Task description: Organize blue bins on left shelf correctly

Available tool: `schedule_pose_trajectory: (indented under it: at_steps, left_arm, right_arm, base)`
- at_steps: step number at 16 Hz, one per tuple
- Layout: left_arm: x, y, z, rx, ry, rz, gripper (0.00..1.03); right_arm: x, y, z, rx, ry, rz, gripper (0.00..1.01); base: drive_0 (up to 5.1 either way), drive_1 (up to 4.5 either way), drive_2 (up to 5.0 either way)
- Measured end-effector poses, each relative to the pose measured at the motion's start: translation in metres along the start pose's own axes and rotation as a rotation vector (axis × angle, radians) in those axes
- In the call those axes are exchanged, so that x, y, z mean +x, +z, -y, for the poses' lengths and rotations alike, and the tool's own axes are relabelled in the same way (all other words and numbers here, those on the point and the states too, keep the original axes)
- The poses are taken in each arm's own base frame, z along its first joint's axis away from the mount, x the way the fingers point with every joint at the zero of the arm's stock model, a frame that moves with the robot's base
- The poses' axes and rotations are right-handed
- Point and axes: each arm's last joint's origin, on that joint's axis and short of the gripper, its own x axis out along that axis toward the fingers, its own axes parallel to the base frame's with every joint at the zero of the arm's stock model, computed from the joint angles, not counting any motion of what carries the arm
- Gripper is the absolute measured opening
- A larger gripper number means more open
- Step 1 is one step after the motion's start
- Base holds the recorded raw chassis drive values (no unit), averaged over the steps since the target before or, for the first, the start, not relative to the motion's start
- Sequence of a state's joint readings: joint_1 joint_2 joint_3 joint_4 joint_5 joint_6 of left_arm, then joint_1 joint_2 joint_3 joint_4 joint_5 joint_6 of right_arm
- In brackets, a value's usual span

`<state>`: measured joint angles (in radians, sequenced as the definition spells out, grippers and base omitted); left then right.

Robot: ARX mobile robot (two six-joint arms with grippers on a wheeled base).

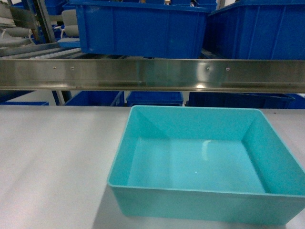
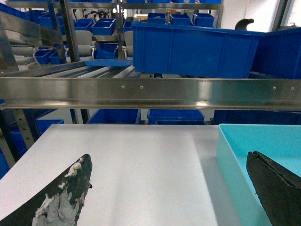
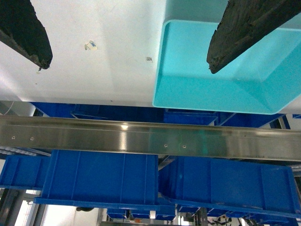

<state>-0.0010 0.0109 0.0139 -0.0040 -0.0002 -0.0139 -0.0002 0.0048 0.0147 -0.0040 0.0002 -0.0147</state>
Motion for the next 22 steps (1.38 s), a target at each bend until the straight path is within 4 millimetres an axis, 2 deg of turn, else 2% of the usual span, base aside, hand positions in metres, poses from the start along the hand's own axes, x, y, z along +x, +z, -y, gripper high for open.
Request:
schedule_pose_trajectory:
  at_steps: [5, 6, 8, 11, 14, 16, 22]
  left_arm:
    - [0.000, 0.000, 0.000, 0.000, 0.000, 0.003, 0.98]
    - [0.005, 0.005, -0.001, -0.005, -0.009, 0.036, 0.98]
    - [0.025, 0.005, 0.006, -0.004, -0.084, -0.060, 0.98]
    - [0.063, 0.029, 0.034, 0.036, -0.168, -0.135, 0.98]
    - [0.085, 0.018, 0.068, 0.054, -0.211, -0.292, 0.98]
    - [0.097, 0.013, 0.090, 0.062, -0.165, -0.348, 0.98]
    - [0.097, 0.013, 0.089, 0.052, -0.130, -0.350, 0.98]
  right_arm:
    - [0.000, 0.000, 0.000, -0.001, -0.003, 0.006, 0.98]
    - [0.004, 0.007, -0.005, 0.005, -0.029, 0.058, 0.98]
    - [0.020, 0.006, -0.018, 0.000, -0.035, 0.019, 0.98]
    - [0.053, 0.017, -0.022, -0.002, -0.068, 0.000, 0.98]
    - [0.089, 0.014, -0.010, -0.003, -0.068, -0.078, 0.98]
    - [0.112, 0.009, 0.004, 0.020, -0.066, -0.151, 0.98]
    - [0.112, 0.009, 0.004, 0.023, -0.061, -0.152, 0.98]
  base:
    - [0.0, 0.00, 0.0]
    - [0.0, 0.00, 0.0]
    - [0.0, 0.00, 0.0]
    - [0.0, 0.00, 0.0]
    - [0.0, 0.00, 0.0]
    - [0.0, 0.00, 0.0]
    - [0.0, 0.00, 0.0]
